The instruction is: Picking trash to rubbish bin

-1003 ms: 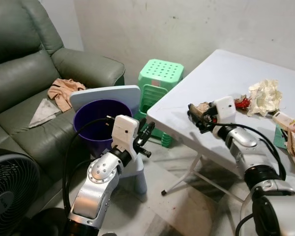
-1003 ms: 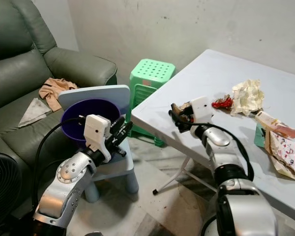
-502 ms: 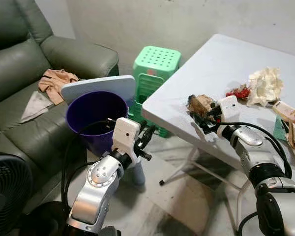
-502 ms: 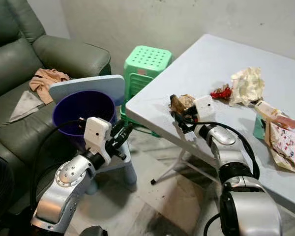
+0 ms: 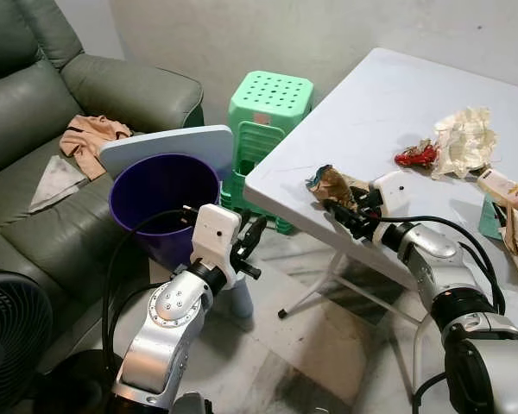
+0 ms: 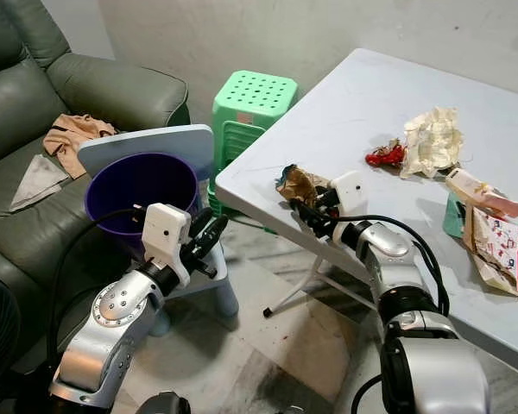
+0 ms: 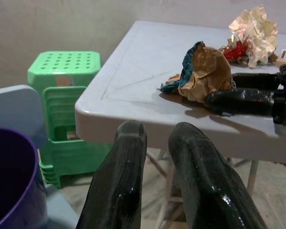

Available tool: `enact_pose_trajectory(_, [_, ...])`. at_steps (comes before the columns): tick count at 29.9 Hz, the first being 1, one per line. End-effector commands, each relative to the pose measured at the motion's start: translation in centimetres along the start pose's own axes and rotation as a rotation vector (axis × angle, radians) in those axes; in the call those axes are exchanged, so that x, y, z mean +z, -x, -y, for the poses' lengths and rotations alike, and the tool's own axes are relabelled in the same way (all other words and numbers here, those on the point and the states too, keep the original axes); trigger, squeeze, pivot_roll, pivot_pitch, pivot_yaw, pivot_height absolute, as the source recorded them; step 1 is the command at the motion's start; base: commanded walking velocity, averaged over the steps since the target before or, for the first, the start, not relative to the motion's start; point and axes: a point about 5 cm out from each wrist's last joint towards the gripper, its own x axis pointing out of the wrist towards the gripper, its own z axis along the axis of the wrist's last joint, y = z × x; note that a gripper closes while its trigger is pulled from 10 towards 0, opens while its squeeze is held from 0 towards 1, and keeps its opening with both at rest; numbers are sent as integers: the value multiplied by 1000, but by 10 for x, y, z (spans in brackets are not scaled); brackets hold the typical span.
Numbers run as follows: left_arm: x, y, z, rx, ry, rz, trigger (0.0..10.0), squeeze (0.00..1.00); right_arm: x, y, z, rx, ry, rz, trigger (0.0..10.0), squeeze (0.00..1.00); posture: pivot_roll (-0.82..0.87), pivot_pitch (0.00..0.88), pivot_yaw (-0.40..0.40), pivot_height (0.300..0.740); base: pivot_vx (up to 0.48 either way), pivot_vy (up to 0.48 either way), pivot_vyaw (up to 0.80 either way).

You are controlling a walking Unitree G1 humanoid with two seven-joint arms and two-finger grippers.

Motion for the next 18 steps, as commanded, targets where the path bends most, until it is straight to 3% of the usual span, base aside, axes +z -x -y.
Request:
enact_pose_trajectory(1, [3,1,1,-9,2,9,10000,0,-3,2,-1,7,-10,2,0,0,191,167,-23,715,0,0,0])
enact_pose_trajectory(15, [8,-10,-8,26,-31,26,10000,0,-2,9,1,-49,-71,128,0,0,180,117,-10,715,0,0,0])
enact_pose_trajectory(18, [10,-14,-11,33,-33,37,10000,0,1,9,0,-100,-126,219,0,0,171,87,-6,715,0,0,0])
